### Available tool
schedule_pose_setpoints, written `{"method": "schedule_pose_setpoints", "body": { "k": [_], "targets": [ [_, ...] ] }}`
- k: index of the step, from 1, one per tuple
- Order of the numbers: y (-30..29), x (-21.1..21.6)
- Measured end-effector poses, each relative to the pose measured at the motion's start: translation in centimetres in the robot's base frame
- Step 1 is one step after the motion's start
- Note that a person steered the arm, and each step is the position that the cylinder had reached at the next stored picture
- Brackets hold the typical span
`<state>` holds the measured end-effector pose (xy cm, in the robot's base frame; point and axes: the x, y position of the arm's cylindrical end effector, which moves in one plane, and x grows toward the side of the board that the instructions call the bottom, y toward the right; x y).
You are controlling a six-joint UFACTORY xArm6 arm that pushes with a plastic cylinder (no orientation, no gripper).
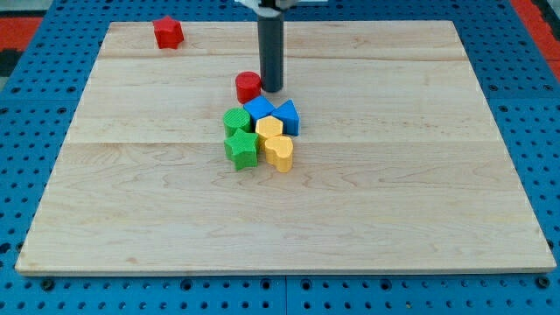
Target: Keep the red star to the bottom left of the board
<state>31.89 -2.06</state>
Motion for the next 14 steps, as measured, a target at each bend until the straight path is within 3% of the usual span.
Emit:
{"method": "schedule_pose_setpoints", "body": {
  "k": [2,4,5,7,8,9,10,12,13,14],
  "targets": [
    [-3.9,-6.9],
    [-18.8,-12.4],
    [-16.5,-12.8],
    [-16.9,-12.2],
    [-17.5,-5.8],
    [-27.4,-1.8],
    [-28.4,-2.8],
    [-28.3,-12.8],
    [-28.3,-12.8],
    [-19.1,-12.2]
  ]
}}
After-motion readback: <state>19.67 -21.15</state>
